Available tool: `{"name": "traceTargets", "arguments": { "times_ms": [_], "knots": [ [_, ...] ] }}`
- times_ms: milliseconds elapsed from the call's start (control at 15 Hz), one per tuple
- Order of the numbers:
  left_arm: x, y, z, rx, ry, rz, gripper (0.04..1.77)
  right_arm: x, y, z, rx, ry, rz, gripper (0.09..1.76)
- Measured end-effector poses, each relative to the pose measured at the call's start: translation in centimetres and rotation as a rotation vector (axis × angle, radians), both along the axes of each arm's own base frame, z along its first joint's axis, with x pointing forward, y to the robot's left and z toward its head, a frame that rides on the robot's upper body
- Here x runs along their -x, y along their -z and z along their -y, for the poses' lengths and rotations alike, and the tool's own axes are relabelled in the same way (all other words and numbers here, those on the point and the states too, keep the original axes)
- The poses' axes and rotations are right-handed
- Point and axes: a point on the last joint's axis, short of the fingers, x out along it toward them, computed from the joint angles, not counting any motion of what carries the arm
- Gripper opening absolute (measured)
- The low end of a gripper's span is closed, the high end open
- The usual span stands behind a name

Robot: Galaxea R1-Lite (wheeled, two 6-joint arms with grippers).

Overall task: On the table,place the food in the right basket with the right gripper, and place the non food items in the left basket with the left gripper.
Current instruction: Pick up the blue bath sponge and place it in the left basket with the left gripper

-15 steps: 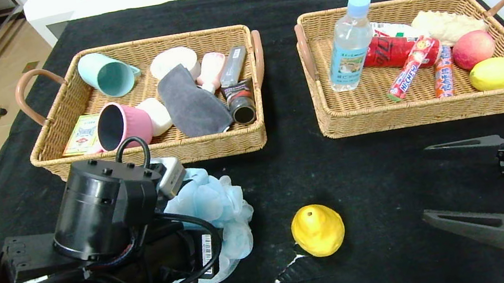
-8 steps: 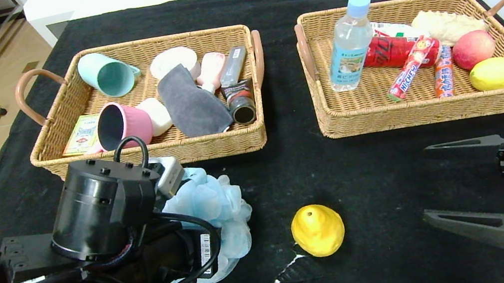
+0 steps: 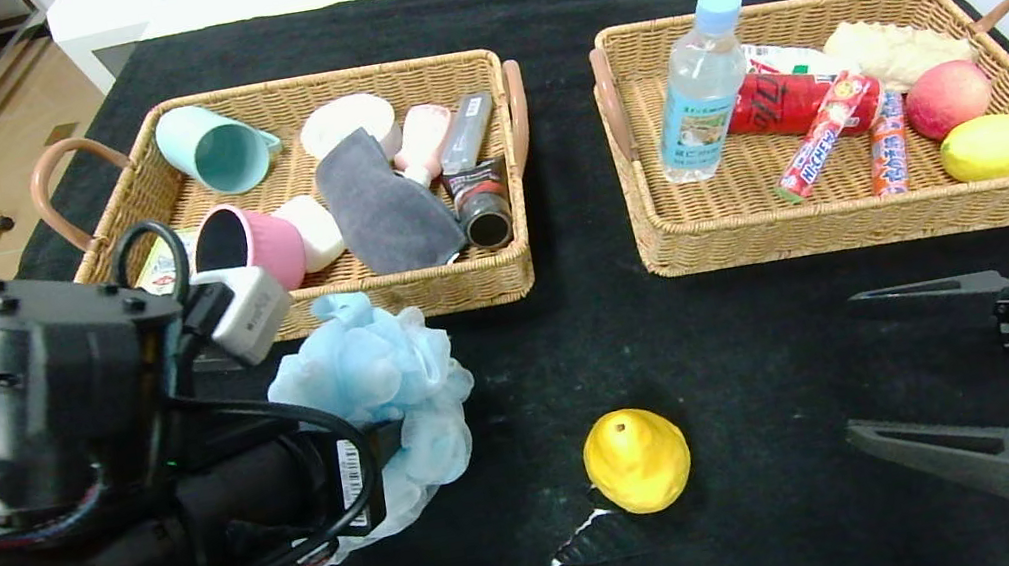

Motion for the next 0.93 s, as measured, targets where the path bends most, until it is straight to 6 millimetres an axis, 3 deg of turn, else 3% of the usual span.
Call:
{"name": "traceTargets", "arguments": {
  "times_ms": [533, 933],
  "knots": [
    [2.3, -5.6, -3.1, 0.097, -0.035, 0.265, 0.68, -0.1, 0.1, -0.1, 0.003, -0.006, -0.002, 1.7],
    [-1.1, -9.2, -4.5, 0.087, -0.021, 0.413, 0.59, 0.1, -0.1, -0.1, 0.0, -0.009, 0.006, 1.7]
  ]
}}
